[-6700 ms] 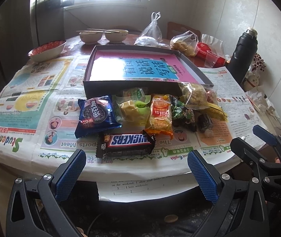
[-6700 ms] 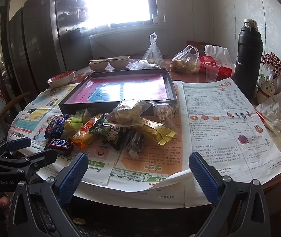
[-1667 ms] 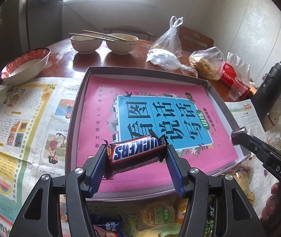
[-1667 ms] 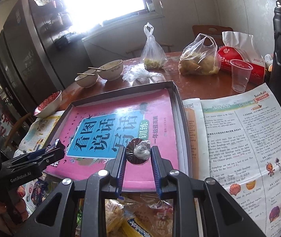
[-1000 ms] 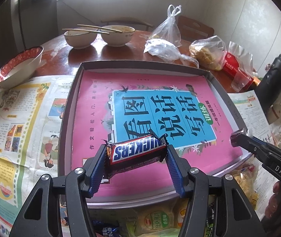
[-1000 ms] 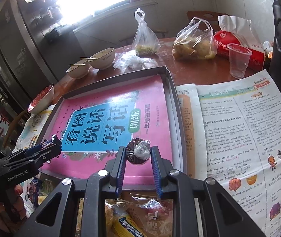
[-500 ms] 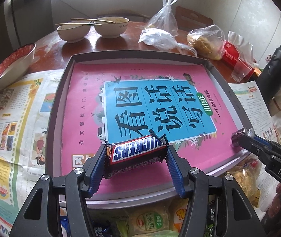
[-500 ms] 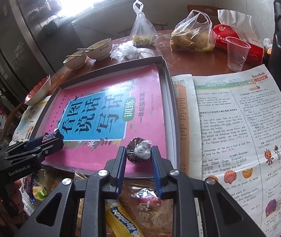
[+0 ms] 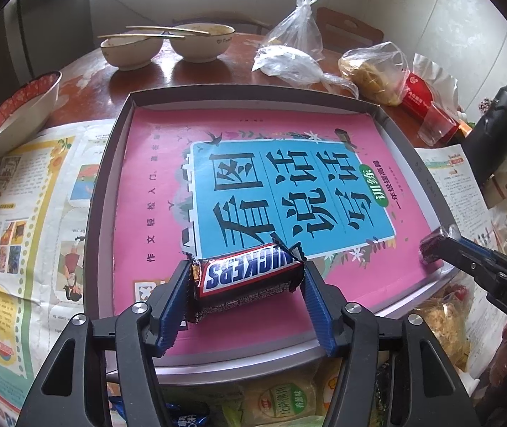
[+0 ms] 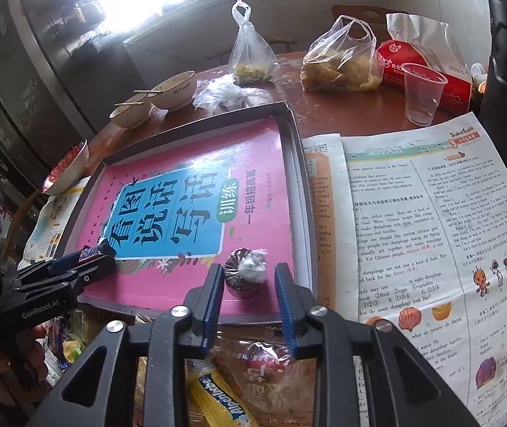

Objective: Organize snacks
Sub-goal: 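Open the left tool onto the tray while the right tool releases the candy there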

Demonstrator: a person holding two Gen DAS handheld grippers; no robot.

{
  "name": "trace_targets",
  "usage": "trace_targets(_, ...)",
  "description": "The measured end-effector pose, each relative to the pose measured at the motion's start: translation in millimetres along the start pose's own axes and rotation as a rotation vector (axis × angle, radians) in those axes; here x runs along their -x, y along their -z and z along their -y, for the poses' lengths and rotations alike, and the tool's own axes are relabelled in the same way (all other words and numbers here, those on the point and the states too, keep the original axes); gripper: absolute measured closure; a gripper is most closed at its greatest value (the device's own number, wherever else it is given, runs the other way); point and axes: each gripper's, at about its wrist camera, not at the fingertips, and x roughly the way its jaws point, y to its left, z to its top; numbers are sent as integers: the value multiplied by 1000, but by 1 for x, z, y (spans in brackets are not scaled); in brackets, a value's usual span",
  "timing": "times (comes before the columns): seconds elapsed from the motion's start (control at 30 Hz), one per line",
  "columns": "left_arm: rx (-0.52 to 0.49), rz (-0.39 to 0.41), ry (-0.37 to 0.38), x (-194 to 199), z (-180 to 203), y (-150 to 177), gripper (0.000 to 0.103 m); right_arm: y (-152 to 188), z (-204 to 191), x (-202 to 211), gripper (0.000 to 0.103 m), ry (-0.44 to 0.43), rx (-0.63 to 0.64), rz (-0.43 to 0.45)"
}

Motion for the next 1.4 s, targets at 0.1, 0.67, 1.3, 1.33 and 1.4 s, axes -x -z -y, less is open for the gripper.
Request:
trace_targets(0.1,-9,14,7,4,-1,-1,33,-1,2,2,65,-9,-10,12)
trace_targets(0.67,45,73,22,32,-14,3,28,-8,-3,23,54,-45,34,68)
trace_targets(1.3,56,165,48,73,-17,8,27,-5,-11,53,35,-86,50,151)
trace_targets(1.33,59,168,50,75,-18,9,27,-3,-12,54,33,-87,54,153)
trace_targets(1.4,59,174,41,78,-19,12,27,0,-15,55,30,-89,61,160)
